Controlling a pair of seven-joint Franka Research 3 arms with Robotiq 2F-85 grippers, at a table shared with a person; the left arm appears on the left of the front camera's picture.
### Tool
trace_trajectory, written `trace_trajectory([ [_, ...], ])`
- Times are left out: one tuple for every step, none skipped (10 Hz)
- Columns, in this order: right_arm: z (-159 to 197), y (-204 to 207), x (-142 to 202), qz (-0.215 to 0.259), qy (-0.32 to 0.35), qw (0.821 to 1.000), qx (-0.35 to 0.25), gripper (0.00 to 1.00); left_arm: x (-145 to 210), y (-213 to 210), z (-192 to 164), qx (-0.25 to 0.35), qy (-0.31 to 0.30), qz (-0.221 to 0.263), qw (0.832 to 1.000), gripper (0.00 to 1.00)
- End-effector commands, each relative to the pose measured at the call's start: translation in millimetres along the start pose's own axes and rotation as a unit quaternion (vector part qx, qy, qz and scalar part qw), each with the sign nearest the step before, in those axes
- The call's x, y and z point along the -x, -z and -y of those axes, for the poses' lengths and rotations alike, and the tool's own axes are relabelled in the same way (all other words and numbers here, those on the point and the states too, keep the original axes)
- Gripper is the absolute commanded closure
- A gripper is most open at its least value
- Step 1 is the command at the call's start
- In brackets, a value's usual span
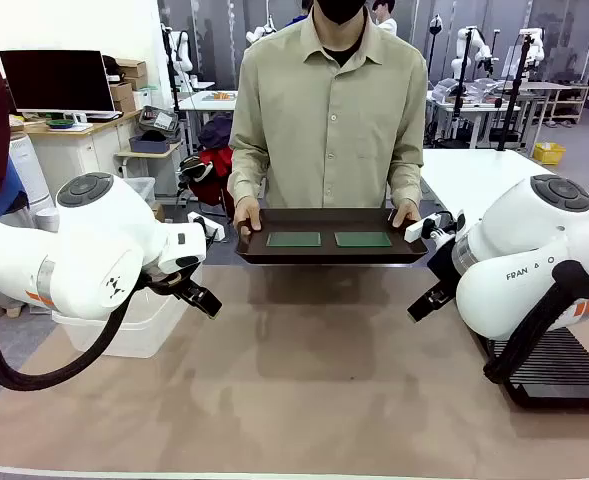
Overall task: Sort PCBs into racks and boxes based on the side picked up.
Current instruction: Pick up the Blank PCB handed by the Human.
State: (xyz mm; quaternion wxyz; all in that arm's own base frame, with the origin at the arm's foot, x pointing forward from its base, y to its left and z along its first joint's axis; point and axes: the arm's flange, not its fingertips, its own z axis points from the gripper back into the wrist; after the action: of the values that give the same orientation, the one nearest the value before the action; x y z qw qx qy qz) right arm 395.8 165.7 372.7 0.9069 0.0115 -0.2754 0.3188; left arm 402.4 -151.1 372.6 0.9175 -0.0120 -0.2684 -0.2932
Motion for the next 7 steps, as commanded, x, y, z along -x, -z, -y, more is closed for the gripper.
trace_trajectory([
  [0.0,0.0,0.0,0.0,0.0,1.0,0.0,0.0,0.0,0.0,0.0,0.0,0.0,0.0,1.0,0.0],
  [0.0,0.0,0.0,0.0,0.0,1.0,0.0,0.0,0.0,0.0,0.0,0.0,0.0,0.0,1.0,0.0],
  [0.0,0.0,0.0,0.0,0.0,1.0,0.0,0.0,0.0,0.0,0.0,0.0,0.0,0.0,1.0,0.0],
  [0.0,0.0,0.0,0.0,0.0,1.0,0.0,0.0,0.0,0.0,0.0,0.0,0.0,0.0,1.0,0.0],
  [0.0,0.0,0.0,0.0,0.0,1.0,0.0,0.0,0.0,0.0,0.0,0.0,0.0,0.0,1.0,0.0],
  [0.0,0.0,0.0,0.0,0.0,1.0,0.0,0.0,0.0,0.0,0.0,0.0,0.0,0.0,1.0,0.0],
  [0.0,0.0,0.0,0.0,0.0,1.0,0.0,0.0,0.0,0.0,0.0,0.0,0.0,0.0,1.0,0.0],
])
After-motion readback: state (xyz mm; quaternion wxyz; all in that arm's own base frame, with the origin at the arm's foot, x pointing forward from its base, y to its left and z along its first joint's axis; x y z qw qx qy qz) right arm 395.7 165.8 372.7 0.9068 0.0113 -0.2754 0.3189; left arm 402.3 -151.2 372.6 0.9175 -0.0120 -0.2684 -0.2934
